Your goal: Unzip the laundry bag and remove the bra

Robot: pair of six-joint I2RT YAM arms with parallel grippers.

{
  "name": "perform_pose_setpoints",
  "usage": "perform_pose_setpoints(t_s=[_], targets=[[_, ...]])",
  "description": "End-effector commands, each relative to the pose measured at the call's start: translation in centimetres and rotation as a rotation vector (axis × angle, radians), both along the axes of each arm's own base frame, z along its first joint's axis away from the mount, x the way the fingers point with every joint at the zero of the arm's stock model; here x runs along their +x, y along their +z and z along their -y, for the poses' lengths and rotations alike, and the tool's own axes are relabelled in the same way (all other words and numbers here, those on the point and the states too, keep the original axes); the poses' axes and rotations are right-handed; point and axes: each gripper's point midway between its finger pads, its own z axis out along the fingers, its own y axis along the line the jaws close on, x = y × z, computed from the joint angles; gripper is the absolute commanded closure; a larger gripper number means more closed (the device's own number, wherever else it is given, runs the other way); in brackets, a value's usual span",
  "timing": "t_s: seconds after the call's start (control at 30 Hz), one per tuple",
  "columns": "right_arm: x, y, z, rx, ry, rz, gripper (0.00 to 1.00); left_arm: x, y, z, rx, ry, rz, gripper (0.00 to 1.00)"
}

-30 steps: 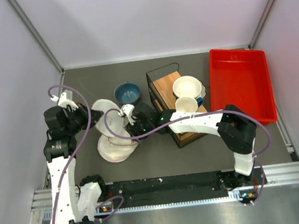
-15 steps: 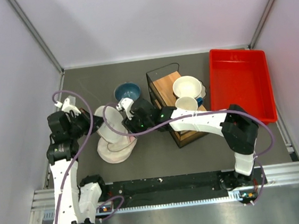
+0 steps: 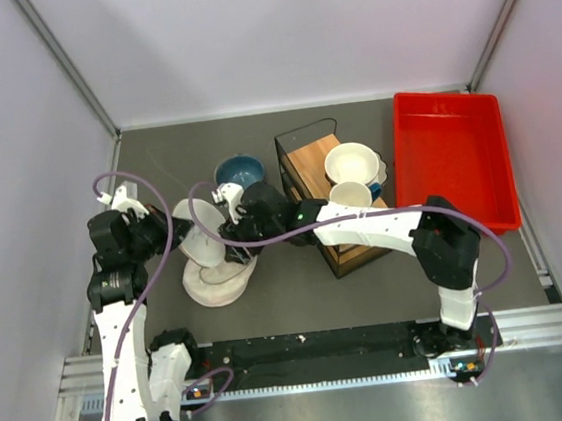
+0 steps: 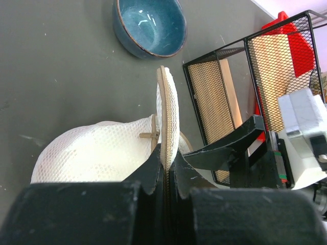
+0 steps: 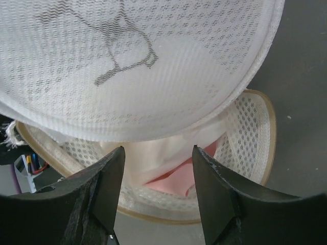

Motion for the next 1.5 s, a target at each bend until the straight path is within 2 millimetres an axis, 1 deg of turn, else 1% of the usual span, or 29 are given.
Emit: perform_pose_setpoints(t_s=[0.0,0.07,0.13,0.17,0.23,0.27,0.33,0.4,0.43,0.47,0.5,0.53,0.57,0.6,0.63,0.7,0.73,0.8,0.83,0.93,0.97,1.1,1.17,1.2,1.27,1.37,1.4,1.43,1.47], targets=[[-0.1,0.8,-2.2,0.049,0.016,-0.013,0.44,0.4,1.5,-0.4,0.010,0.016,0.053,1.00],[0.2,0.0,-2.7,0.042,0.015,-0.028,0.44,0.3,1.4,-0.4,0.014,0.019,0.048,1.00],[0.5,-0.4,-2.9,0.030,0.010,-0.025,0.44,0.2,1.6,-0.6,0.025,0.029,0.050,1.00],[0.8,-1.2,-2.9,0.013,-0.005,-0.021,0.44,0.1,1.6,-0.7,0.034,0.035,0.052,1.00],[1.1,-1.9,-2.9,-0.005,-0.011,-0.008,0.44,0.0,2.0,-0.9,0.042,0.041,0.062,1.00],[1.2,-2.7,-3.0,-0.018,-0.016,-0.010,0.45,0.0,2.1,-0.9,0.044,0.041,0.061,1.00],[1.6,-3.0,-3.2,-0.022,-0.018,-0.001,0.48,0.0,2.2,-0.9,0.042,0.045,0.062,1.00],[1.8,-3.9,-3.4,-0.037,-0.017,-0.005,0.62,-0.2,2.6,-0.8,0.036,0.046,0.068,1.00],[1.8,-3.8,-3.4,-0.037,-0.014,0.001,0.70,-0.2,2.7,-0.8,0.038,0.047,0.074,1.00],[1.9,-3.7,-3.4,-0.036,-0.013,0.003,1.00,-0.2,2.9,-0.9,0.035,0.054,0.078,1.00],[1.8,-2.6,-3.3,-0.019,-0.006,0.008,1.00,-0.3,3.1,-0.9,0.037,0.055,0.081,1.00],[1.6,-2.2,-3.1,-0.013,-0.010,0.011,1.00,-0.3,3.2,-0.9,0.037,0.056,0.081,1.00],[1.9,-1.5,-2.9,-0.006,-0.019,0.026,1.00,-0.2,3.2,-1.0,0.038,0.064,0.081,1.00],[2.0,-0.4,-2.7,0.009,-0.024,0.046,1.00,-0.2,3.2,-1.1,0.037,0.068,0.078,1.00],[1.9,1.7,-2.1,0.040,-0.027,0.081,1.00,-0.1,3.3,-1.2,0.037,0.075,0.081,1.00],[2.1,3.7,-1.4,0.069,-0.043,0.129,1.00,0.0,3.9,-1.2,0.030,0.083,0.095,1.00],[2.1,6.0,-1.0,0.105,-0.048,0.166,1.00,0.3,4.1,-1.3,0.026,0.089,0.105,1.00],[2.3,8.4,-0.3,0.140,-0.061,0.209,1.00,0.5,4.4,-1.2,0.012,0.092,0.108,1.00],[2.2,10.5,0.2,0.175,-0.062,0.239,1.00,0.6,4.5,-1.1,0.005,0.087,0.113,1.00],[1.7,13.4,0.6,0.231,-0.048,0.269,1.00,1.3,5.0,-0.8,-0.017,0.069,0.130,1.00],[1.3,14.8,0.8,0.258,-0.038,0.279,1.00,1.6,5.2,-0.8,-0.015,0.060,0.143,1.00],[0.9,18.3,1.0,0.321,-0.023,0.314,1.00,2.1,5.4,-0.9,-0.018,0.065,0.143,1.00],[0.9,18.9,1.1,0.328,-0.022,0.326,1.00,2.5,5.4,-1.4,-0.011,0.096,0.139,1.00],[1.0,18.9,1.0,0.326,-0.022,0.327,1.00,2.6,5.3,-1.5,-0.012,0.105,0.134,1.00],[0.9,17.9,0.9,0.299,-0.008,0.316,1.00,2.9,5.2,-1.8,-0.029,0.133,0.117,1.00],[0.6,14.6,0.7,0.247,0.009,0.265,1.00,3.6,5.4,-2.0,-0.048,0.151,0.118,1.00],[0.4,12.6,1.0,0.208,0.012,0.241,1.00,3.8,5.4,-2.4,-0.049,0.172,0.117,1.00],[0.3,11.2,1.2,0.185,0.002,0.212,1.00,4.0,5.6,-2.4,-0.049,0.172,0.126,1.00],[0.0,10.3,1.6,0.168,0.002,0.196,1.00,4.2,5.3,-2.6,-0.053,0.182,0.114,1.00]])
